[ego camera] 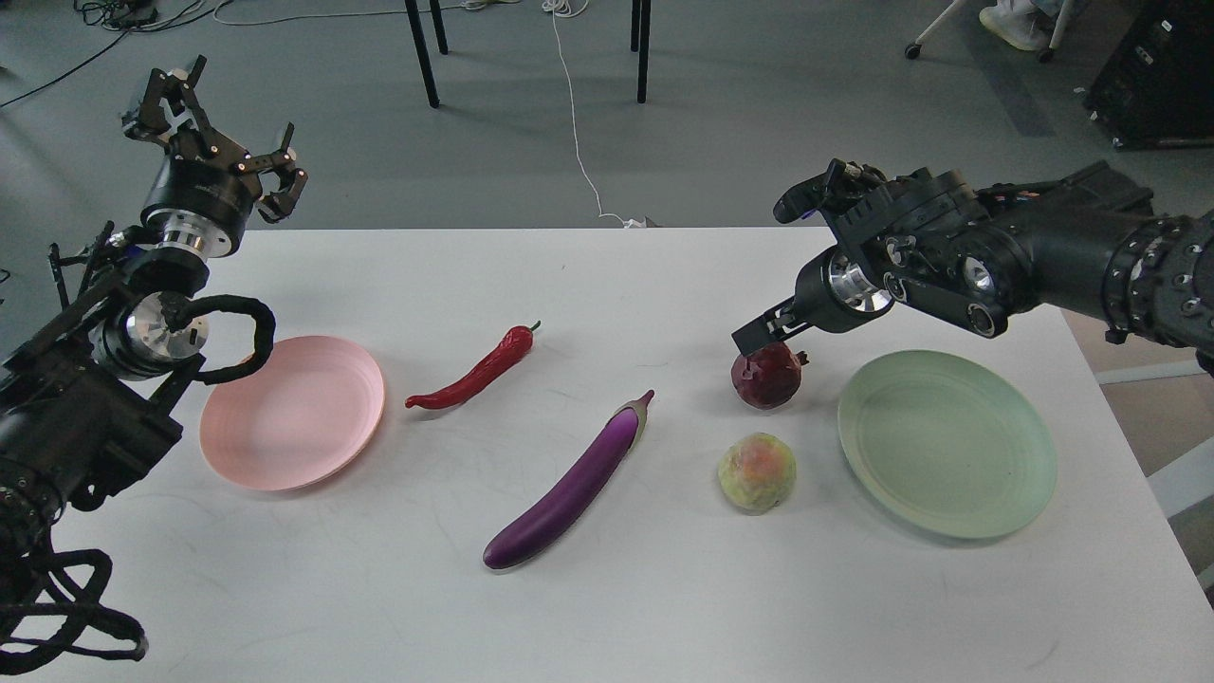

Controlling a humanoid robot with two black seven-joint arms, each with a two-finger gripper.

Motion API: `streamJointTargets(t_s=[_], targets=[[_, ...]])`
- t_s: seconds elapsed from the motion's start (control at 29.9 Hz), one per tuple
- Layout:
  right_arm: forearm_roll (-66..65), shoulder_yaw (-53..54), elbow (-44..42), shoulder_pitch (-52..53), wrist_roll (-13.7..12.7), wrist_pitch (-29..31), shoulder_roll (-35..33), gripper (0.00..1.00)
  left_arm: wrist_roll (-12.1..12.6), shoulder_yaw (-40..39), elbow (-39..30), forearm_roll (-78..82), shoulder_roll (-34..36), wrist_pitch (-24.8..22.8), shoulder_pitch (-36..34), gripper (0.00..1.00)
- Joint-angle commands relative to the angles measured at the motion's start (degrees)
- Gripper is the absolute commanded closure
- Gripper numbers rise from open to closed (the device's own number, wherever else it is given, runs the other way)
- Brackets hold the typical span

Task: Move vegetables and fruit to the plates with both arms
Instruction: 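Grasp the pomegranate with the right gripper and lift it, then lower the pomegranate onto the green plate and release it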

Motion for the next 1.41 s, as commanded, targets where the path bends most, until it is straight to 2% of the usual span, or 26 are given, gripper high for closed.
streamJointTargets(t_s=[0.0,0.13,0.44,0.7,0.77,0.87,1.04,1.37], targets=[[0.6,0.8,0.0,-1.2,0.5,-0.7,-0.1,0.05,-0.9,0.0,-0.2,-0.2,0.0,0.2,0.0,0.02],[0.4,1.6,-0.3,-3.9,2.0,-6.0,0.5,0.07,-0.9,0.0,-0.4,-0.2,0.4,0.2,-0.2,0.02],[0.1,0.5,0.3,-4.3,1.9,-5.5,0.5,0.1,-0.6,0.1,-0.4,0.0,0.6,0.2,-0.3,0.02],[0.1,-2.3,0.4,-4.4,2.0,-4.9,0.5,0.42,-0.9,0.1,-0.3,0.2,0.1,0.1,0.0,0.02],[0.1,-2.1,0.3,-3.8,2.0,-5.0,0.4,0.46,-0.9,0.1,-0.3,0.3,0.2,0.1,0.0,0.02],[0.1,-1.9,0.1,-1.8,2.0,-5.2,-0.5,0.47,-0.9,0.1,-0.3,0.3,0.6,0.1,0.0,0.02],[-0.4,-2.3,3.3,2.4,1.9,-5.7,-6.3,0.47,-0.9,0.1,-0.3,0.2,0.7,0.1,0.0,0.02],[-17.2,-2.6,11.5,1.4,1.9,-9.5,-24.3,0.45,-0.8,0.1,-0.3,0.2,0.6,0.0,0.0,0.02]])
